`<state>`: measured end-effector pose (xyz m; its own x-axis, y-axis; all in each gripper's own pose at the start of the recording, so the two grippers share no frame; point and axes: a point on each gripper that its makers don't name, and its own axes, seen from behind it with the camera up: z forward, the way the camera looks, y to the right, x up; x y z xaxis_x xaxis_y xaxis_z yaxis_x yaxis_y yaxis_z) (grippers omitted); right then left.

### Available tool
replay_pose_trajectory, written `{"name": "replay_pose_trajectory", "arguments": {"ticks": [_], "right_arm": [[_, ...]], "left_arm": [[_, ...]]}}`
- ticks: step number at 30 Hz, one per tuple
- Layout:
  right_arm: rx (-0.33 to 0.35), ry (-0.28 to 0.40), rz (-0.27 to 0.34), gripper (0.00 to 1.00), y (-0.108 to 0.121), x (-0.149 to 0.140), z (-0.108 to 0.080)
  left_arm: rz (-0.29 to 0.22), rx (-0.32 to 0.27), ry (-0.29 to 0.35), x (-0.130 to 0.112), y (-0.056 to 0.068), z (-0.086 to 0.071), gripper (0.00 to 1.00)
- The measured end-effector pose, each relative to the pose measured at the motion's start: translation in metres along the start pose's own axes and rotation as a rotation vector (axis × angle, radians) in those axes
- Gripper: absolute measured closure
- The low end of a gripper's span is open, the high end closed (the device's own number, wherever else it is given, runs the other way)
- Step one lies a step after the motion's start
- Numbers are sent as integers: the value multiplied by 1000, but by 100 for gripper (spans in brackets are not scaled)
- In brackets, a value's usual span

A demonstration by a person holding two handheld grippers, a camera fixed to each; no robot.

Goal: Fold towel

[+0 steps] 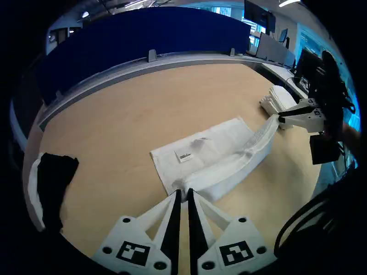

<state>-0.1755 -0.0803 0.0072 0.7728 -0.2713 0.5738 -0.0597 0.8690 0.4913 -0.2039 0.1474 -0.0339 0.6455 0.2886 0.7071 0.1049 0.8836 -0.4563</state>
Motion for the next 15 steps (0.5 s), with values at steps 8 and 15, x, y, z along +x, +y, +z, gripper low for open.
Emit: {"name": "replay_pose_trajectory", "arguments": {"ticks": [8, 15], "right_arm": [[-20, -23, 17, 87, 16, -1, 26], [-26, -33, 25, 87, 17, -4, 33]], "left_arm": [[14, -4, -13, 10, -13, 26, 90], [43, -2, -30, 7, -15, 34, 90]]}}
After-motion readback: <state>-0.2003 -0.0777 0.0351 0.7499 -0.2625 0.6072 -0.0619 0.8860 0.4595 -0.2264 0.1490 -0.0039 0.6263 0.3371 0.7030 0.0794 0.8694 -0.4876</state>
